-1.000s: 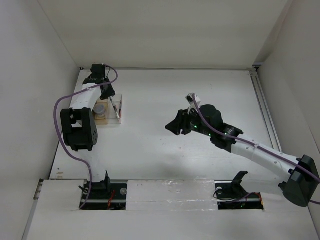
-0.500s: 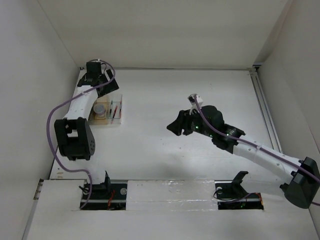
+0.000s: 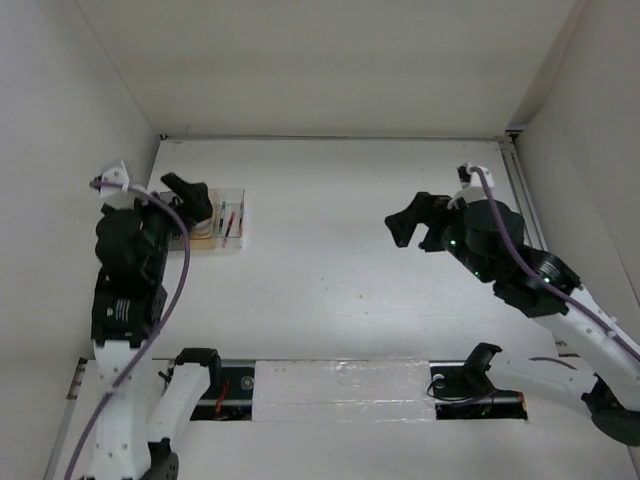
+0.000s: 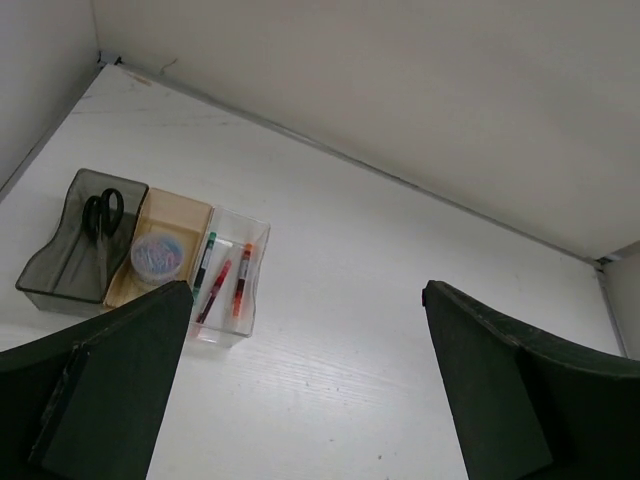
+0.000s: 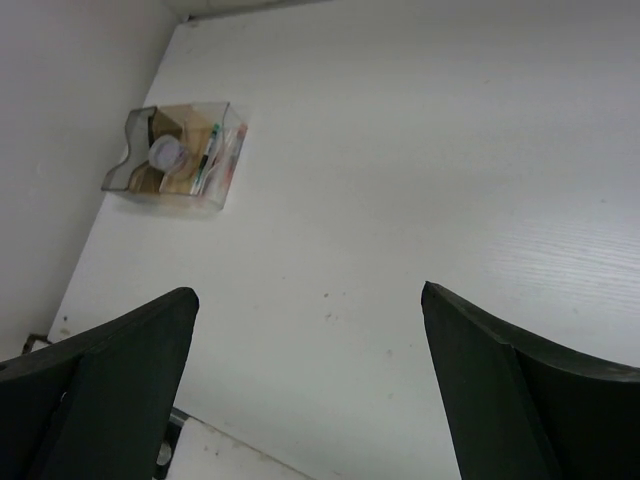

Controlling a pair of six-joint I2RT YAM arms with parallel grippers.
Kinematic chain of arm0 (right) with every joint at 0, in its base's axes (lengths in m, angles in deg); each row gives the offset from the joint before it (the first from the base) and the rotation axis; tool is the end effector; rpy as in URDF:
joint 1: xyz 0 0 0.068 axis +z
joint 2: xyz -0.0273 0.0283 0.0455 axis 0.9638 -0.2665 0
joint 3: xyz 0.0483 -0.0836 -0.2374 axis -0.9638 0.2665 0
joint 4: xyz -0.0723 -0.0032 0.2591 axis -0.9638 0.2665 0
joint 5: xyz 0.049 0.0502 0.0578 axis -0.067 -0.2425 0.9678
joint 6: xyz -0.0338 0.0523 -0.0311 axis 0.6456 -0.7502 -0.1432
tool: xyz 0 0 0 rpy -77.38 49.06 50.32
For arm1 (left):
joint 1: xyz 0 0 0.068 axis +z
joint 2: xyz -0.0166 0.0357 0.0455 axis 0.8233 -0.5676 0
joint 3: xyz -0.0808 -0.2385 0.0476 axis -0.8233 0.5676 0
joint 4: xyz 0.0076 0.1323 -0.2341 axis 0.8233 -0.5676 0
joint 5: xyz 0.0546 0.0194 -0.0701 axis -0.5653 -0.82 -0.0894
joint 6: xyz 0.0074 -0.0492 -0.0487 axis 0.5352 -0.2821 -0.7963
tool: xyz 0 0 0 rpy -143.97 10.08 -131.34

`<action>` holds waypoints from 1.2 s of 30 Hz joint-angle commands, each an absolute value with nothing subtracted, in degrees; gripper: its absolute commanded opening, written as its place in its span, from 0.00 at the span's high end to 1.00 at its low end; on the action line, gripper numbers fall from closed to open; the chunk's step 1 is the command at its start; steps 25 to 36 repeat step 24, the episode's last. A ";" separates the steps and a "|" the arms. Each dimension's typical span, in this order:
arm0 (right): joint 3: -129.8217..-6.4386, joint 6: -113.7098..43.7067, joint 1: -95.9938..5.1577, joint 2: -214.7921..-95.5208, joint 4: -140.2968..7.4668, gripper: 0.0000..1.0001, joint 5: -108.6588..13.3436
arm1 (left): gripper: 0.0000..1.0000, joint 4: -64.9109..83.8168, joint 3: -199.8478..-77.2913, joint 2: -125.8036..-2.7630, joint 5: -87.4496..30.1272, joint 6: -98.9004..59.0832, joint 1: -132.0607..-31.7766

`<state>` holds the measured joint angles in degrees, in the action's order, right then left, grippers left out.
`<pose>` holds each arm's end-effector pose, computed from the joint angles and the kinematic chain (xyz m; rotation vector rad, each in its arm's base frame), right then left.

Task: Sort the stationery into containers
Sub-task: Reset both arms

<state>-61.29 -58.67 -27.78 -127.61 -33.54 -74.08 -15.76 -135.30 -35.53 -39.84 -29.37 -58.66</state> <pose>0.1659 0.1498 0.3966 -0.0440 1.9175 0.6144 0.1924 -0.0080 0.4423 -0.2858 1.5675 -0.2905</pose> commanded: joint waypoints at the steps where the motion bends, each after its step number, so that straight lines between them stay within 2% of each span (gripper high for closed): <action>1: -66.58 -60.88 -27.00 -123.13 -20.88 0.00 -84.03 | 0.00 -18.67 -128.29 -25.03 -40.79 -31.00 -58.50; 4: -67.20 -61.50 -27.00 -118.14 -16.48 0.00 -85.27 | 0.00 -20.33 -121.26 -15.20 -41.93 -31.00 -58.50; 9: -66.68 -62.19 -27.00 -110.03 -12.62 0.00 -84.13 | 0.00 -23.24 -124.13 -6.82 -43.24 -32.41 -59.46; 14: -67.20 -63.34 -27.00 -105.72 -9.01 0.00 -83.42 | 0.00 -26.31 -127.65 -5.75 -41.76 -33.03 -59.46; 21: -67.20 -64.49 -27.00 -103.26 -7.60 0.00 -84.65 | 0.00 -27.98 -125.12 -2.85 -42.63 -32.50 -59.46; 36: -67.73 -64.49 -27.00 -103.26 -7.60 0.00 -86.14 | 0.00 -28.77 -125.11 -3.37 -43.08 -31.98 -59.46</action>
